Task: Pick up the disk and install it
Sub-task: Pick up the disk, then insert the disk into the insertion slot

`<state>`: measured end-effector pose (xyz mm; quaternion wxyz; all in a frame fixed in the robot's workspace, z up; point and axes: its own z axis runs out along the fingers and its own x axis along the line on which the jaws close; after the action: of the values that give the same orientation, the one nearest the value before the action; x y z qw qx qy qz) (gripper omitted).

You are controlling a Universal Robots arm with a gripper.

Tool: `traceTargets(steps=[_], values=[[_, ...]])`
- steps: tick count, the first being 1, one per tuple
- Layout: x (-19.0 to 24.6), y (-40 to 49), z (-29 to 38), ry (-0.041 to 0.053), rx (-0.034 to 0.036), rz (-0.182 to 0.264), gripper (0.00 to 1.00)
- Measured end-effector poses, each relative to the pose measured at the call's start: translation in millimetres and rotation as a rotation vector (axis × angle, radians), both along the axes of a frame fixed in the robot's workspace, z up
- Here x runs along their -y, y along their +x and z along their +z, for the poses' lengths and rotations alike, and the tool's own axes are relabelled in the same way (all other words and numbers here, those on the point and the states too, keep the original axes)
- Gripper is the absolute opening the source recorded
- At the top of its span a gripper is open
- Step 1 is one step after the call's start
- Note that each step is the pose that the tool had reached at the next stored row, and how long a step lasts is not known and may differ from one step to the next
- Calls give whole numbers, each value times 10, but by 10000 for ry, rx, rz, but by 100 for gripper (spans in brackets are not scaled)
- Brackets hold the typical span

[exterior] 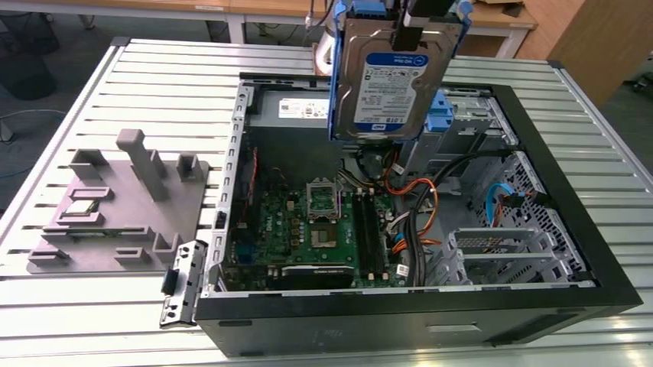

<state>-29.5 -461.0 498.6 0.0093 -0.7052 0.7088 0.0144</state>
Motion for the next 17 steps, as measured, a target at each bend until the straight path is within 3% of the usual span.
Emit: traceTargets(steps=[17], values=[[406,4,-25,1,0,-45,35]])
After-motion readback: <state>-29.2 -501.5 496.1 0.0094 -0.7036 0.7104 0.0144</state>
